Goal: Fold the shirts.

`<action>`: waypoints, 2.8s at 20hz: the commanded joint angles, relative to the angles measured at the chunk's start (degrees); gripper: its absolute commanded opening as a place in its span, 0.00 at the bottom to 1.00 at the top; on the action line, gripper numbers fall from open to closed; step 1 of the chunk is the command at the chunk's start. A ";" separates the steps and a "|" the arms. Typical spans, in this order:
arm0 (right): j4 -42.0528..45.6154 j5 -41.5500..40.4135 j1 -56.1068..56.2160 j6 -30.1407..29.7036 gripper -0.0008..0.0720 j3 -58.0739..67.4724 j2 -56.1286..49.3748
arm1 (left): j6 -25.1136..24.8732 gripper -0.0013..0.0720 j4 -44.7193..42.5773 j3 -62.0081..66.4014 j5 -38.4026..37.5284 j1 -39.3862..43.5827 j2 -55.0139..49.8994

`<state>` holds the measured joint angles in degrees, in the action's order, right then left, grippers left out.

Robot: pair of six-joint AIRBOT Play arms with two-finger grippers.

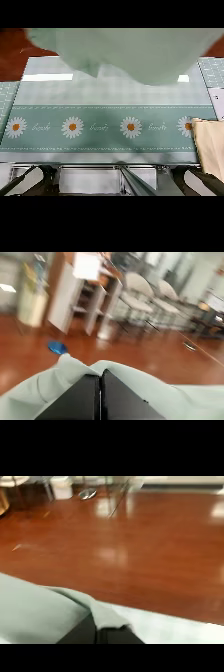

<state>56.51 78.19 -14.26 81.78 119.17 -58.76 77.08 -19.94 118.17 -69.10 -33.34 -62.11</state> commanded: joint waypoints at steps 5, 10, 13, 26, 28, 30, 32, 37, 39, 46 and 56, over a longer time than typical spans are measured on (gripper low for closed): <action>12.74 7.76 0.09 2.32 0.04 0.31 16.13 | 1.68 0.04 -15.47 2.89 -2.27 -6.49 16.28; 16.57 11.02 0.09 3.52 0.04 -4.09 20.98 | 6.51 0.04 -42.84 2.82 -7.80 19.65 22.25; 15.72 11.23 0.09 3.54 0.04 -13.79 21.88 | 9.40 0.04 -53.96 -0.24 -9.31 30.45 21.94; -3.34 -7.08 0.07 -9.07 0.04 -35.28 -14.49 | 10.25 0.05 -46.71 -20.96 9.73 31.54 -21.66; -5.09 -13.31 0.09 -9.03 0.04 -33.33 -23.85 | 10.23 0.05 -40.17 -18.64 14.47 31.54 -30.08; -7.13 -15.52 0.09 -8.72 0.04 -28.57 -33.31 | 10.23 0.05 -32.87 -16.06 17.29 31.56 -37.59; -9.66 -15.63 0.09 -7.65 0.04 -22.67 -42.21 | 10.21 0.05 -27.80 -13.97 17.92 31.56 -43.89; -15.58 -16.55 0.07 -2.38 0.38 -13.25 -55.52 | 10.23 0.48 -24.13 -13.68 16.55 31.54 -50.88; -16.13 -16.44 -0.48 -1.88 0.58 -12.07 -56.22 | 9.90 0.71 -24.26 -13.18 12.85 30.49 -50.60; -5.44 4.96 -14.32 0.79 0.57 -12.55 -48.19 | 9.11 0.71 -35.74 -13.35 -24.90 16.02 -44.65; -4.02 -16.72 -17.00 -8.48 0.57 -69.05 -15.26 | 2.45 0.71 -22.12 -84.19 -6.01 14.78 3.80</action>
<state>57.52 68.12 -30.85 78.13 63.51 -81.76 81.41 -51.00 51.22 -79.18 -18.31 -71.33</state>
